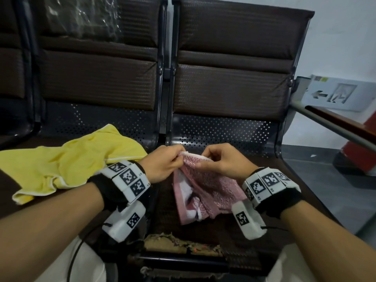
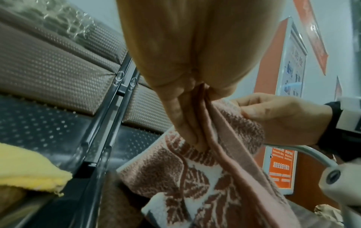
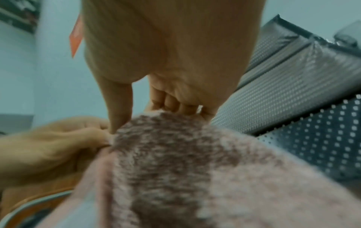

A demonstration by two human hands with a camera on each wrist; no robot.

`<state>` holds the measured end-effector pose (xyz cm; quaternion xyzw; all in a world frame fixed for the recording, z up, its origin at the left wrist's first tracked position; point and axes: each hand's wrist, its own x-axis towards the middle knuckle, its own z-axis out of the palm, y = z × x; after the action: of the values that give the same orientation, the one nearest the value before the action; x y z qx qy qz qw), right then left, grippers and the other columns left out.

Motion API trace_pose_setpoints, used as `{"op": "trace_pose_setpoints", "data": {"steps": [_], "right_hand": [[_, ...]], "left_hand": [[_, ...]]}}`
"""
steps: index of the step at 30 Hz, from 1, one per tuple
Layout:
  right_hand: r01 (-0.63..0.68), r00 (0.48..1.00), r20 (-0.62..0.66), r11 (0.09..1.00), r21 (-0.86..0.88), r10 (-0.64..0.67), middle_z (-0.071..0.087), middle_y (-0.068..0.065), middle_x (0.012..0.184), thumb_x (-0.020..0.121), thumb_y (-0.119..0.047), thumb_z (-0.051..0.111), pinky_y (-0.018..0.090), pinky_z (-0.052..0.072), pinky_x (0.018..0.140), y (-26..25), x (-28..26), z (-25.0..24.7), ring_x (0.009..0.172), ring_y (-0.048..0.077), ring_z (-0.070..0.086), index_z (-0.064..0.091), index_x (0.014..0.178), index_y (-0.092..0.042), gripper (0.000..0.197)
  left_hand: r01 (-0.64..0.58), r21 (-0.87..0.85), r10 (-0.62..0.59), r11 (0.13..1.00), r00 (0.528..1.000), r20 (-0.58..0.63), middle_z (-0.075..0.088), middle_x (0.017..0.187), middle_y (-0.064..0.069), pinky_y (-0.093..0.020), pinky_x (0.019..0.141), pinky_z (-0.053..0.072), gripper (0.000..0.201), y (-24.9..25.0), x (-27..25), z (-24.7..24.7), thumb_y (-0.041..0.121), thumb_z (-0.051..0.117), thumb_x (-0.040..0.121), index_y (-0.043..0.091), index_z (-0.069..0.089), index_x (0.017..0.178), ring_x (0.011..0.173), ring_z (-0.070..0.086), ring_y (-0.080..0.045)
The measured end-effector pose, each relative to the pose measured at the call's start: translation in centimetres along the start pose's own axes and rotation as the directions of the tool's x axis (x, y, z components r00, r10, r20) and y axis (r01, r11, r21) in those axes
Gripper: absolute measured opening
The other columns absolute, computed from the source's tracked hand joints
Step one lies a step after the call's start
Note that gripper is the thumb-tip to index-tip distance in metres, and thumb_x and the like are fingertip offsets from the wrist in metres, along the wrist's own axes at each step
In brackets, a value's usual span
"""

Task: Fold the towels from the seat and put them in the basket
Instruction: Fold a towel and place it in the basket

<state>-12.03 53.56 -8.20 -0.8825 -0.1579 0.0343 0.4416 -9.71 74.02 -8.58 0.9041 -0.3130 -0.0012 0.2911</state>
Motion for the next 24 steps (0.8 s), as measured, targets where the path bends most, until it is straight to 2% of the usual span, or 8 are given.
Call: {"op": "trace_pose_setpoints", "data": {"steps": [4,7,11,13,16,19,22,24], "right_hand": [[0.037,0.994,0.108,0.991,-0.127,-0.023,0.054,-0.002,0.060,0.070,-0.056,0.068,0.031,0.038,0.055,-0.2,-0.4,-0.6,0.055,0.012,0.050,0.059,0.067,-0.018,0.040],[0.060,0.989,0.144,0.987,-0.148,-0.039,0.066,-0.005,0.073,0.072,-0.063,0.059,0.029,0.047,0.063,-0.9,-0.8,-1.0,0.067,0.008,0.062,0.070,0.078,-0.026,0.039],[-0.058,0.987,0.139,0.986,-0.153,0.080,0.068,-0.004,0.076,0.083,-0.062,0.047,0.034,0.051,0.070,-0.5,-1.5,-1.2,0.073,0.011,0.064,0.072,0.073,-0.030,0.042],[-0.109,0.976,0.166,0.973,-0.203,0.143,0.066,-0.003,0.071,0.090,-0.046,0.055,0.031,0.052,0.063,-0.1,-1.8,-0.8,0.068,0.010,0.062,0.071,0.072,-0.026,0.031],[-0.042,0.964,0.228,0.928,-0.371,0.135,0.070,-0.003,0.081,0.086,-0.028,0.067,0.028,0.053,0.068,0.4,-2.1,-0.6,0.073,0.006,0.065,0.070,0.083,-0.021,0.008],[-0.056,0.963,0.237,0.956,-0.289,0.128,0.066,-0.009,0.076,0.088,-0.022,0.066,0.026,0.052,0.070,0.6,-2.5,-0.9,0.072,0.003,0.063,0.065,0.077,-0.023,0.011],[-0.045,0.989,0.139,0.995,-0.087,0.056,0.056,0.002,0.078,0.093,-0.018,0.056,0.027,0.044,0.072,0.4,-2.9,-0.9,0.074,0.010,0.055,0.059,0.086,0.000,0.019],[-0.055,0.996,0.073,0.998,0.028,0.053,0.054,0.002,0.076,0.093,-0.019,0.055,0.025,0.042,0.069,0.1,-3.4,-1.0,0.071,0.010,0.051,0.057,0.084,-0.001,0.020]], "left_hand": [[-0.016,0.065,0.024,0.998,0.992,-0.125,0.052,0.069,-0.012,-0.038,0.062,0.034,0.009,-0.1,0.0,-1.1,0.007,0.047,0.088,0.005,0.052,0.081,0.064,0.043,-0.018],[-0.048,-0.008,0.042,0.999,0.938,-0.344,0.051,0.066,0.000,-0.022,0.056,0.028,0.016,-0.5,0.2,-3.0,0.007,0.049,0.088,0.017,0.046,0.076,0.061,0.046,-0.013],[0.020,-0.321,-0.196,0.947,0.828,-0.526,0.052,0.068,0.003,-0.026,0.059,0.036,0.021,-1.3,1.0,-5.3,0.009,0.041,0.091,0.014,0.052,0.074,0.064,0.048,-0.013],[0.019,-0.511,-0.329,0.859,0.785,-0.525,0.055,0.072,0.001,-0.031,0.060,0.036,0.025,-1.2,1.1,-5.7,0.010,0.039,0.091,0.014,0.057,0.073,0.069,0.050,-0.015],[0.032,-0.481,-0.285,0.876,0.839,-0.463,0.054,0.077,-0.004,-0.030,0.067,0.035,0.026,-1.0,0.6,-5.6,0.009,0.036,0.093,0.009,0.055,0.076,0.073,0.049,-0.013],[0.075,-0.447,-0.279,0.892,0.867,-0.412,0.049,0.081,-0.011,-0.032,0.074,0.035,0.026,-1.6,0.1,-5.5,0.012,0.032,0.094,0.005,0.053,0.081,0.079,0.047,-0.017],[0.162,-0.490,-0.374,0.857,0.849,-0.373,0.053,0.080,-0.002,-0.035,0.078,0.036,0.028,-2.4,-0.2,-6.0,0.018,0.032,0.092,0.015,0.054,0.075,0.084,0.050,-0.019],[0.201,-0.514,-0.411,0.834,0.849,-0.333,0.052,0.079,0.003,-0.035,0.079,0.036,0.026,-2.8,-0.5,-6.3,0.019,0.035,0.091,0.024,0.053,0.073,0.085,0.050,-0.018]]}}
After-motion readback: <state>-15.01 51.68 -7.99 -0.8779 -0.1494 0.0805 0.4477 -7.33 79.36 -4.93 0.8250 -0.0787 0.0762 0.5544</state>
